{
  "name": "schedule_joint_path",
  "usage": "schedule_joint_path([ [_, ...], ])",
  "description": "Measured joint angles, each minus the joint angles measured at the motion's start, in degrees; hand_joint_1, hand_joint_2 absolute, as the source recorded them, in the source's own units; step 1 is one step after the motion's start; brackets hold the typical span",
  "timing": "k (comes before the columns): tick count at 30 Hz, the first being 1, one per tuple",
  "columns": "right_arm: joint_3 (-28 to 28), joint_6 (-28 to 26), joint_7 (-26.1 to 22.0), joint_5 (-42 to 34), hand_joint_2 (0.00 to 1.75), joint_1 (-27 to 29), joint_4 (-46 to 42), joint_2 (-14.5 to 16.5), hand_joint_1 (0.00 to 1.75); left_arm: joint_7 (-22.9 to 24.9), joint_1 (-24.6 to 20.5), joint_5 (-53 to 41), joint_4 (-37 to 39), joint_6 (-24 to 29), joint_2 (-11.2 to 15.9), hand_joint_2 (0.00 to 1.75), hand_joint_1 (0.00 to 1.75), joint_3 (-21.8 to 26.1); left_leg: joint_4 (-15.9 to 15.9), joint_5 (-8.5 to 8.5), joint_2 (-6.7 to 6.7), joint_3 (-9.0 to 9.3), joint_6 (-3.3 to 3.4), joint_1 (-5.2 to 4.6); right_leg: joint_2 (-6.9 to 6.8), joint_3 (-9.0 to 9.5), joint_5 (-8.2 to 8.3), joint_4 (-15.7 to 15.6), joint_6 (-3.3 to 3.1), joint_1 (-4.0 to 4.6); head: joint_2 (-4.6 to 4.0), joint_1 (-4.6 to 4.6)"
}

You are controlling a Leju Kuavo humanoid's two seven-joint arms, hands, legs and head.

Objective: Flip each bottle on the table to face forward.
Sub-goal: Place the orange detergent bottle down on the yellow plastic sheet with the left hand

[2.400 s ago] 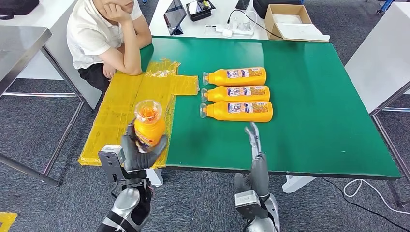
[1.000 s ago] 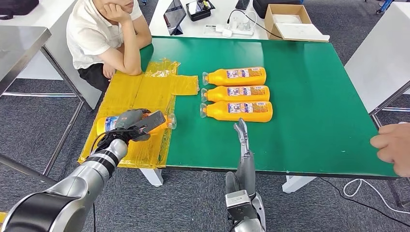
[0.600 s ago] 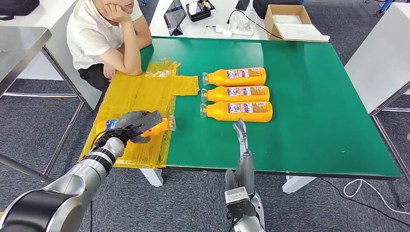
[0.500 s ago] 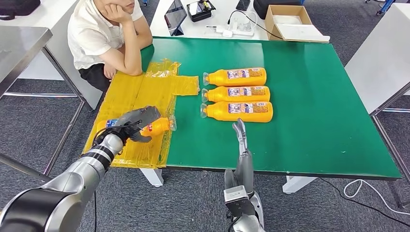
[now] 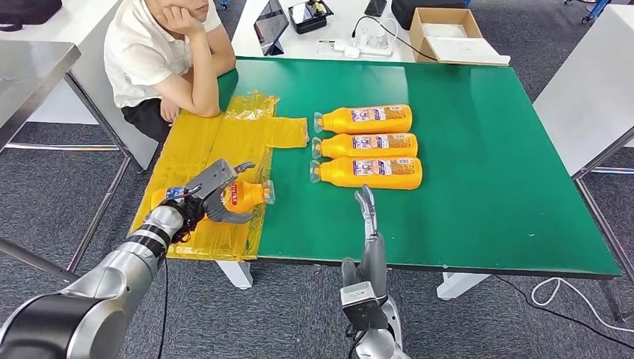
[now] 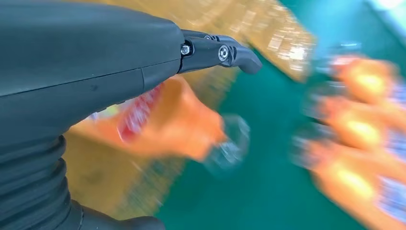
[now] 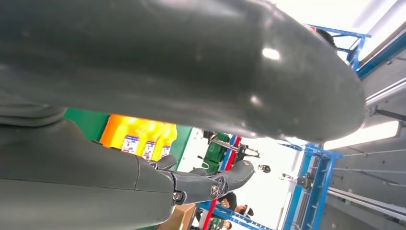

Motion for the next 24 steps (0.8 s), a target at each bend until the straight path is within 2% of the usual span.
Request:
schedule_joint_path([
  [3, 0.4, -0.4, 0.0, -0.1, 0.00, 0.0, 0.3, -0.3, 0.00, -4.1, 2.0, 3.4, -1.2, 0.0, -0.3, 1.75, 0.00, 0.8, 0.0, 0.00, 0.00, -0.06, -0.01, 0.01, 0.00, -0.07, 0.00, 0.0, 0.00, 0.01, 0.00, 0.01],
  [11, 0.7, -0.6, 0.0, 0.0, 0.00, -0.2, 0.8, -0.7, 0.00, -6.0, 3.7, 5.6, -2.6, -1.1, -0.5, 1.75, 0.00, 1.8, 0.0, -0.01, 0.01, -0.09, -0.01, 0.02, 0.01, -0.11, -0.01, 0.0, 0.00, 0.01, 0.00, 0.00],
  [15, 0.7, -0.5, 0.0, 0.8, 0.00, 0.2, 0.8, -0.9, 0.00, -10.6, 7.2, 12.5, -8.2, -3.1, -0.7, 1.75, 0.00, 1.5, 0.0, -0.01, 0.02, -0.09, -0.01, 0.01, 0.01, -0.11, -0.01, 0.0, 0.00, 0.01, 0.00, 0.00],
  [18, 0.6, -0.4, 0.0, 1.8, 0.00, 0.7, 0.8, -1.0, 0.00, -11.1, 10.5, 15.8, -13.6, -0.8, -0.8, 1.75, 0.00, 0.4, 0.0, -0.02, 0.03, -0.09, -0.02, 0.01, 0.01, -0.12, -0.01, 0.0, 0.00, 0.01, 0.00, 0.00],
  [22, 0.5, -0.4, 0.0, 1.8, 0.00, 0.8, 0.8, -1.0, 0.00, -11.1, 10.8, 16.1, -14.3, -0.4, -0.8, 1.75, 0.00, 0.3, 0.0, -0.03, 0.03, -0.09, -0.02, 0.01, 0.01, -0.12, -0.01, 0.0, 0.00, 0.01, -0.01, -0.01],
  [24, 0.5, -0.4, 0.0, 1.9, 0.87, 0.9, 0.8, -1.0, 0.00, -11.0, 11.2, 16.4, -15.1, 0.2, -0.8, 1.75, 0.00, 0.0, 0.0, -0.03, 0.03, -0.09, -0.02, 0.01, 0.01, -0.13, -0.01, 0.0, 0.00, 0.01, -0.01, -0.01],
])
